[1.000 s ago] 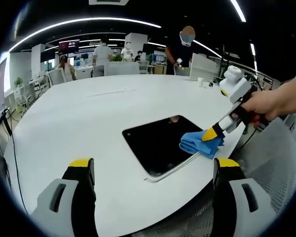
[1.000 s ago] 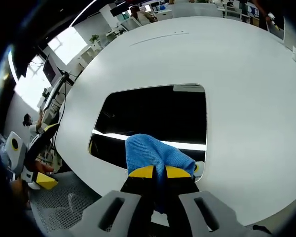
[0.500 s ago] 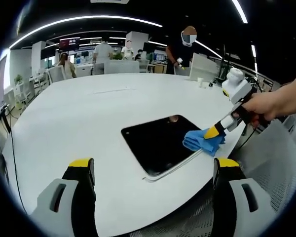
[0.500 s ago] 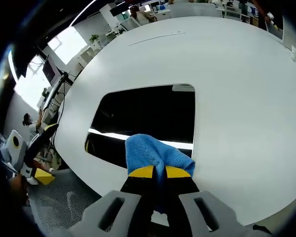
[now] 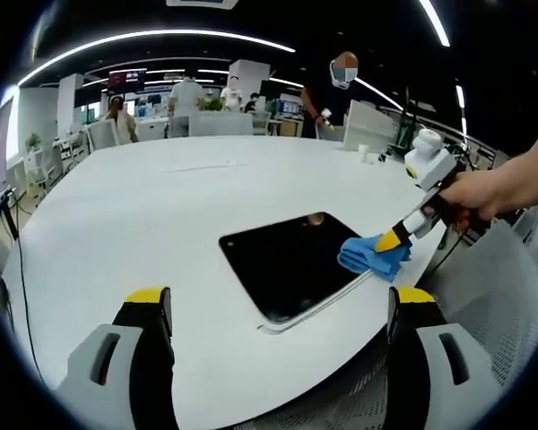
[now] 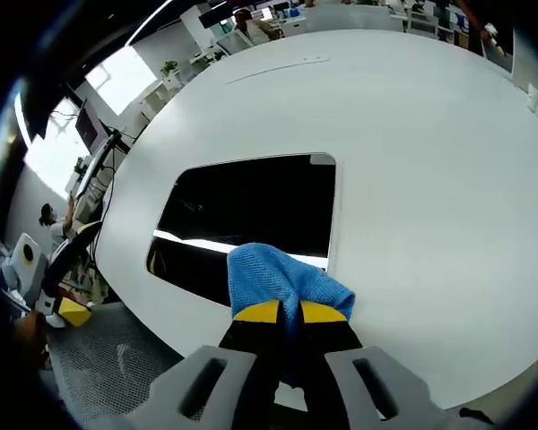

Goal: Wipe the mirror surface with the cleaning cloth until all visible marks leave the cleaned area.

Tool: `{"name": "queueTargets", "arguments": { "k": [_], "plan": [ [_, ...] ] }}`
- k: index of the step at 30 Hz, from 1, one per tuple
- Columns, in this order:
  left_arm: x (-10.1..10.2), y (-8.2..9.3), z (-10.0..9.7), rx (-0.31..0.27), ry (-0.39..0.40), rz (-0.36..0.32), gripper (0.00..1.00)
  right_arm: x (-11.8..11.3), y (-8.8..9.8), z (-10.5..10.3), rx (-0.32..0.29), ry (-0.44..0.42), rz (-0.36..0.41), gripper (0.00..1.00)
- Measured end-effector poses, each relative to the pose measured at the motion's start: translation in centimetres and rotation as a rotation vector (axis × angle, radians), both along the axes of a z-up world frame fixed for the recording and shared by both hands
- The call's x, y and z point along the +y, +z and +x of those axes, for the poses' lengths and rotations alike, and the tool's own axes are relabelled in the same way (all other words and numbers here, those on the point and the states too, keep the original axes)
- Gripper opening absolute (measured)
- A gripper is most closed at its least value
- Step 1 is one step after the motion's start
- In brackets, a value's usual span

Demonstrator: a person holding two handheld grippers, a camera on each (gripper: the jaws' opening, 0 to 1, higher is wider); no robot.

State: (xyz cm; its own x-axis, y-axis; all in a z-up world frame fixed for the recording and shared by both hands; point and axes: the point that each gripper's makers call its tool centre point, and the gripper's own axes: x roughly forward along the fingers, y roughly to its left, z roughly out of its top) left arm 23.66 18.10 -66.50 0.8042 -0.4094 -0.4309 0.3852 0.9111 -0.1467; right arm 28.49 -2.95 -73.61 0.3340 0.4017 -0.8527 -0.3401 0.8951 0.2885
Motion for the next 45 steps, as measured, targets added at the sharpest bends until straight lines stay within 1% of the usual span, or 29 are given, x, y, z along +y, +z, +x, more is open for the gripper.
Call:
{"name": "queueTargets", "arguments": {
  "k": [7, 10, 19, 29, 31, 45],
  "plan": [
    [0.0, 0.0, 0.0, 0.002, 0.002, 0.002, 0.99, 0.0, 0.0, 0.1, 0.006, 0.000, -0.002, 0.01],
    [0.0, 0.0, 0.0, 0.001, 0.003, 0.000, 0.99, 0.0, -0.1, 0.4, 0.011, -0.014, 0.002, 0.01],
    [0.1, 0.0, 0.0, 0.002, 0.005, 0.001, 0.99, 0.2, -0.1, 1.2, 0.000, 0.000, -0.012, 0.01],
    [0.3, -0.1, 0.1, 0.002, 0.010, 0.003, 0.99, 0.5, 0.1, 2.9, -0.005, -0.003, -0.016, 0.01],
    [0.5, 0.0, 0.2, -0.005, 0.017, 0.006, 0.99, 0.6, 0.0, 3.4, -0.006, -0.003, -0.016, 0.01],
    [1.0, -0.3, 0.3, 0.005, 0.023, 0.012, 0.99, 1.1, 0.0, 6.2, -0.005, -0.002, -0.014, 0.01]
  ]
}}
